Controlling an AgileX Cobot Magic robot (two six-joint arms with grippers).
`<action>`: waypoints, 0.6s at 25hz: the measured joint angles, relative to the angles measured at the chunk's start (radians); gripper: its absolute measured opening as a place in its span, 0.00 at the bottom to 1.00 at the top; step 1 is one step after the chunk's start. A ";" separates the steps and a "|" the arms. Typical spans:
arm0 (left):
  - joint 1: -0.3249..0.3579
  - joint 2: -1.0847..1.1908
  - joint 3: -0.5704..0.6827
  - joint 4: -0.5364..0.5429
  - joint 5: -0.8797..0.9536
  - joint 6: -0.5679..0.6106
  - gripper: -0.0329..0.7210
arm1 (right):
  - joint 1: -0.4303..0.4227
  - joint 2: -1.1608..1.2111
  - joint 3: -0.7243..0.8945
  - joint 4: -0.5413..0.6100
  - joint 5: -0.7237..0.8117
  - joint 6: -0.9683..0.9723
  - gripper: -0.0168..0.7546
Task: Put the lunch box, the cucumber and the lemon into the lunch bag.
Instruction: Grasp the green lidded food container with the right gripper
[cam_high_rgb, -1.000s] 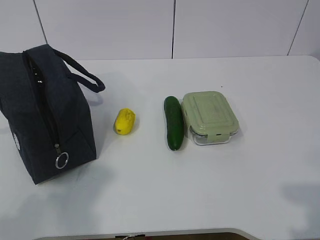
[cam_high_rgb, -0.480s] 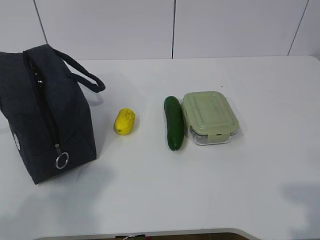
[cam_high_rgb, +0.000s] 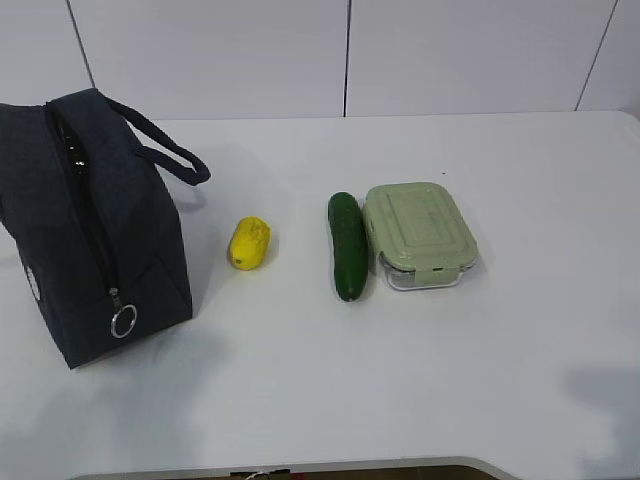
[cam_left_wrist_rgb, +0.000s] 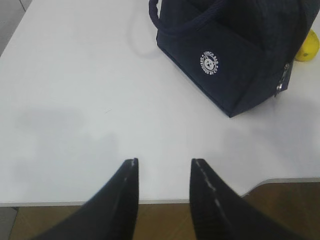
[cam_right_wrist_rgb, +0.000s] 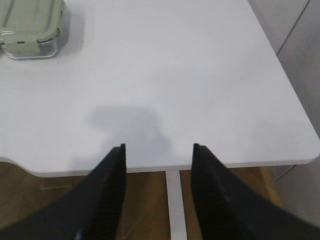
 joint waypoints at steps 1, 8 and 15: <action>0.000 0.000 0.000 0.000 0.000 0.000 0.36 | 0.000 0.000 0.000 0.000 0.000 0.000 0.48; 0.000 0.000 0.000 0.000 0.000 0.000 0.36 | 0.000 0.000 -0.002 -0.006 -0.004 0.000 0.54; 0.000 0.000 0.000 0.000 0.000 0.000 0.36 | 0.000 0.066 -0.021 -0.045 -0.127 0.000 0.54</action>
